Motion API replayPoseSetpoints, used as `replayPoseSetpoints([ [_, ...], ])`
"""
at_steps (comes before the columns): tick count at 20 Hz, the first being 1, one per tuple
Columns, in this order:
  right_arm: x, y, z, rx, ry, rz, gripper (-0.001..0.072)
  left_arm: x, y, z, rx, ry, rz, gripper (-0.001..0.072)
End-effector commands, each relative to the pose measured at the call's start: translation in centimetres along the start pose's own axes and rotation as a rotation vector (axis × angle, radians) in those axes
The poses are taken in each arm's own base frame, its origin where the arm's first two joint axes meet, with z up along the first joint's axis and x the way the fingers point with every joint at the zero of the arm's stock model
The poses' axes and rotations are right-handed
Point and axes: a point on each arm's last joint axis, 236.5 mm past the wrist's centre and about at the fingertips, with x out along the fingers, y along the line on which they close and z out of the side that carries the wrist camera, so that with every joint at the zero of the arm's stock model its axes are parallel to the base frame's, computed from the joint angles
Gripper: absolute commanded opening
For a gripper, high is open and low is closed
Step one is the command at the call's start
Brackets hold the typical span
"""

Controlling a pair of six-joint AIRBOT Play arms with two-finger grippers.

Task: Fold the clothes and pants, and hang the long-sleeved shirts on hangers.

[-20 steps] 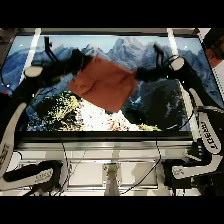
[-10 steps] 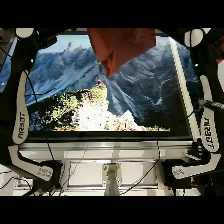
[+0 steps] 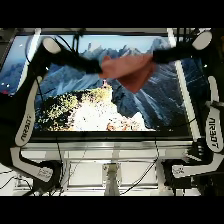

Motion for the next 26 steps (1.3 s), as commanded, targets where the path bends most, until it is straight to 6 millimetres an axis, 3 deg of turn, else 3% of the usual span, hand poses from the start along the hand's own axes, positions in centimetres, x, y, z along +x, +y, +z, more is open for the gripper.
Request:
replayPoseSetpoints([
  [1,1.8,-0.9,-11.6,0.107,0.303,-0.002,0.0012,2.3,2.8,-9.6,-0.012,0.21,0.145,0.0005],
  [4,1.8,0.3,-19.6,0.169,0.4,0.021,0.0013,1.1,3.3,-16.6,-0.036,0.266,0.194,0.0006],
  [6,1.6,2.7,-22.7,0.198,0.412,0.083,0.0013,-0.8,4.5,-19.3,-0.035,0.251,0.259,0.0007],
  [9,2.3,6.3,-25.0,0.154,0.431,0.142,0.0013,-3.7,5.9,-20.5,-0.026,0.217,0.359,0.0008],
  [11,3.4,8.0,-24.0,0.093,0.38,0.149,0.0014,-4.0,5.0,-19.3,-0.028,0.155,0.338,0.0008],
  [13,4.5,9.0,-20.8,0.046,0.24,0.138,0.0013,-3.4,3.3,-17.3,-0.068,0.063,0.263,0.0008],
  [15,4.8,8.6,-14.0,0.036,-0.027,0.101,0.0013,-3.1,1.8,-13.2,-0.123,-0.115,0.192,0.0006],
  [16,4.0,7.9,-9.2,0.033,-0.205,0.069,0.0012,-3.5,1.2,-10.5,-0.146,-0.222,0.163,0.0006],
  [18,0.3,7.2,0.7,0.031,-0.56,0.024,0.0011,-5.3,-0.2,-3.8,-0.144,-0.438,0.099,0.0006],
  [21,-8.6,7.5,13.4,0.027,-1.018,-0.003,0.0012,-9.6,-4.5,6.6,-0.049,-0.682,-0.029,0.0006],
  [23,-14.6,8.9,19.0,-0.024,-1.217,-0.004,0.0013,-13.9,-8.2,12.8,0.067,-0.81,-0.088,0.0006],
  [24,-16.7,9.9,20.7,-0.088,-1.26,-0.021,0.0013,-16.2,-10.1,15.2,0.119,-0.864,-0.111,0.0006],
  [25,-18.0,10.5,21.9,-0.159,-1.268,-0.05,0.0013,-18.1,-11.5,16.8,0.165,-0.912,-0.117,0.0006],
  [26,-18.1,11.0,22.4,-0.19,-1.231,-0.047,0.0014,-19.5,-12.4,17.7,0.21,-0.942,-0.105,0.0006],
])
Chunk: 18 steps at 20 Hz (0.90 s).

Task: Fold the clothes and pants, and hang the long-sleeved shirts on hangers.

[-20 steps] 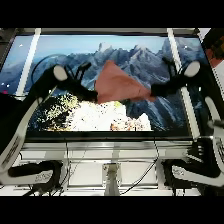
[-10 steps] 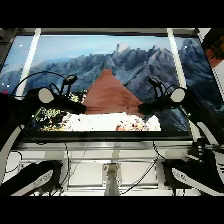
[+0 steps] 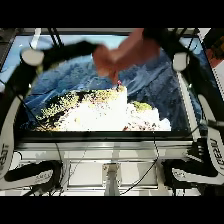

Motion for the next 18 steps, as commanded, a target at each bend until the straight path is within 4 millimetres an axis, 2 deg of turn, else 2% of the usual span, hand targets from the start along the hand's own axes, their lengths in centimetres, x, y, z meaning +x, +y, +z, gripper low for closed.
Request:
replayPoseSetpoints([
  [1,1.6,1.1,6.1,-0.122,-0.068,0.034,0.0014,-0.1,-3.8,8.0,0.133,-0.159,-0.074,0.0006],
  [2,1.5,1.1,4.1,-0.127,0.031,0.051,0.0014,0.0,-3.7,7.1,0.166,-0.119,-0.069,0.0006],
  [3,1.3,0.8,1.6,-0.13,0.141,0.062,0.0014,0.2,-3.3,5.2,0.21,-0.042,-0.061,0.0007],
  [5,-0.4,-0.3,-4.7,-0.122,0.418,0.087,0.0014,0.7,-0.5,-0.3,0.284,0.185,0.008,0.0006],
  [7,-3.5,-2.0,-10.9,-0.06,0.691,0.082,0.0013,0.4,3.5,-6.5,0.312,0.437,0.093,0.0006],
  [10,-9.8,-3.7,-20.0,0.098,1.066,0.031,0.0012,-1.0,6.3,-16.2,0.225,0.722,0.114,0.0005],
  [12,-15.0,-3.2,-25.6,0.14,1.282,0.038,0.0012,-3.3,8.3,-21.8,0.208,0.867,0.181,0.0005],
  [14,-19.9,-2.7,-30.1,0.192,1.414,0.017,0.0013,-6.8,10.2,-26.0,0.198,0.98,0.271,0.0005],
  [16,-24.2,-2.3,-33.2,0.245,1.485,-0.011,0.0013,-10.0,10.9,-28.7,0.187,1.039,0.307,0.0006],
  [18,-28.1,-1.5,-35.1,0.303,1.549,-0.015,0.0013,-12.1,10.9,-30.5,0.17,1.046,0.32,0.0006],
])
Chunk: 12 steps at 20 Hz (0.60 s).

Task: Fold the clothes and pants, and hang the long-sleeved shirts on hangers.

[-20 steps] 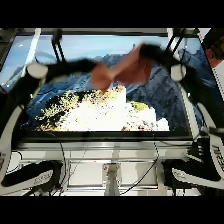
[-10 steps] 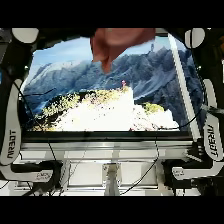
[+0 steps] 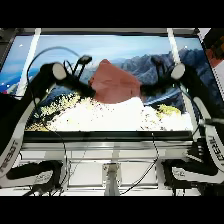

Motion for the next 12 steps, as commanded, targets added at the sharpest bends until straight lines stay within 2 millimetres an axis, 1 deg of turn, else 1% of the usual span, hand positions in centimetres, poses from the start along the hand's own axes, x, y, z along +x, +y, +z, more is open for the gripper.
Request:
replayPoseSetpoints([
  [1,2.9,0.1,-9.0,0.101,0.18,0.051,0.0013,1.2,0.5,-6.7,-0.024,0.107,0.043,0.0006],
  [3,3.8,1.6,-11.6,0.126,0.229,0.103,0.0014,1.3,0.2,-8.6,-0.03,0.129,0.041,0.0006],
  [4,4.4,2.4,-12.8,0.118,0.259,0.117,0.0013,1.1,0.8,-9.1,-0.031,0.137,0.067,0.0006],
  [5,4.9,3.2,-14.1,0.093,0.292,0.119,0.0014,0.7,1.9,-9.4,-0.029,0.145,0.113,0.0006],
  [7,5.6,4.7,-15.6,0.026,0.331,0.116,0.0014,-0.1,3.1,-9.5,0.0,0.142,0.174,0.0006],
  [8,6.0,5.5,-15.7,-0.005,0.322,0.115,0.0015,-0.3,3.1,-9.4,0.002,0.136,0.176,0.0007],
  [9,6.5,6.1,-15.2,-0.028,0.291,0.113,0.0014,-0.4,3.0,-9.2,0.002,0.128,0.176,0.0008],
  [12,7.0,6.6,-13.3,-0.016,0.207,0.107,0.0016,0.1,1.9,-8.6,-0.017,0.104,0.133,0.0008],
])
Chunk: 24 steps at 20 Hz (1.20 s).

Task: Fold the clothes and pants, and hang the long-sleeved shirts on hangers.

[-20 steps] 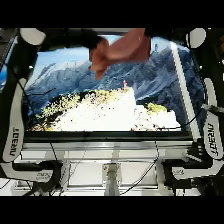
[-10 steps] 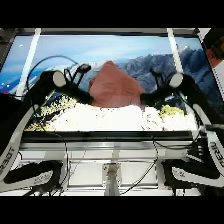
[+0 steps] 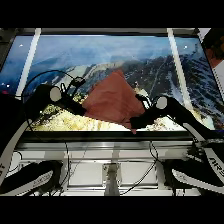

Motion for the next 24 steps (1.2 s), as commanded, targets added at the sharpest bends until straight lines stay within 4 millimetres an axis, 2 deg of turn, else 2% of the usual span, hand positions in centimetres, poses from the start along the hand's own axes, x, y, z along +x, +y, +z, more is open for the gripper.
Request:
replayPoseSetpoints([
  [1,0.4,0.9,1.2,0.001,-0.061,0.0,0.0019,0.0,-0.4,0.2,-0.01,-0.016,-0.013,0.0009],
  [2,0.2,0.9,1.1,-0.011,-0.052,-0.01,0.006,0.0,-0.3,0.2,-0.01,-0.016,-0.011,0.0011],
  [3,-0.3,0.7,1.0,-0.022,-0.035,-0.03,0.0161,0.0,0.1,0.1,-0.002,-0.011,0.007,0.0024],
  [4,-0.9,0.2,0.9,-0.028,-0.019,-0.067,0.0215,-0.1,0.8,-0.1,0.012,-0.004,0.035,0.0024],
  [6,-3.1,-1.3,1.9,-0.059,-0.028,-0.177,0.0215,-0.2,2.4,-0.5,0.037,0.013,0.104,0.0031],
  [7,-4.6,-2.1,2.9,-0.087,-0.051,-0.244,0.0215,-0.4,3.5,-0.7,0.036,0.024,0.148,0.0154],
  [8,-6.2,-2.9,4.0,-0.108,-0.083,-0.31,0.0215,-0.6,4.7,-0.9,0.019,0.032,0.202,0.0355],
  [9,-8.1,-3.8,5.3,-0.129,-0.121,-0.379,0.0215,-0.9,5.8,-1.1,0.006,0.039,0.251,0.0452],
  [10,-9.9,-4.5,6.4,-0.14,-0.16,-0.428,0.0215,-1.2,6.9,-1.2,0.007,0.045,0.296,0.0483],
  [11,-11.9,-5.3,7.7,-0.138,-0.205,-0.47,0.0215,-1.4,7.6,-1.3,0.018,0.051,0.33,0.0483],
  [13,-15.3,-6.9,9.4,-0.104,-0.283,-0.517,0.021,-1.5,8.0,-1.3,0.026,0.055,0.345,0.0482],
  [15,-17.5,-8.4,10.1,-0.047,-0.327,-0.518,0.0195,-1.5,8.0,-1.3,0.026,0.054,0.345,0.0476],
  [16,-17.9,-9.0,9.9,-0.021,-0.328,-0.513,0.011,-1.5,8.0,-1.3,0.026,0.054,0.345,0.041],
  [17,-17.9,-9.5,9.6,0.003,-0.317,-0.504,0.0019,-1.5,8.0,-1.4,0.025,0.055,0.345,0.0201],
  [18,-18.2,-10.0,9.4,0.02,-0.316,-0.506,0.0016,-1.5,7.9,-1.3,0.026,0.054,0.343,0.0019],
  [20,-18.6,-10.5,10.1,0.051,-0.357,-0.453,0.0012,-1.4,7.8,-1.1,0.023,0.041,0.336,0.0011],
  [22,-17.9,-9.2,10.5,0.051,-0.385,-0.228,0.0011,-0.6,6.7,-0.7,-0.029,0.002,0.266,0.001],
  [24,-17.2,-8.5,9.4,0.126,-0.398,0.072,0.0011,0.5,4.0,0.0,-0.167,-0.067,0.069,0.0009],
])
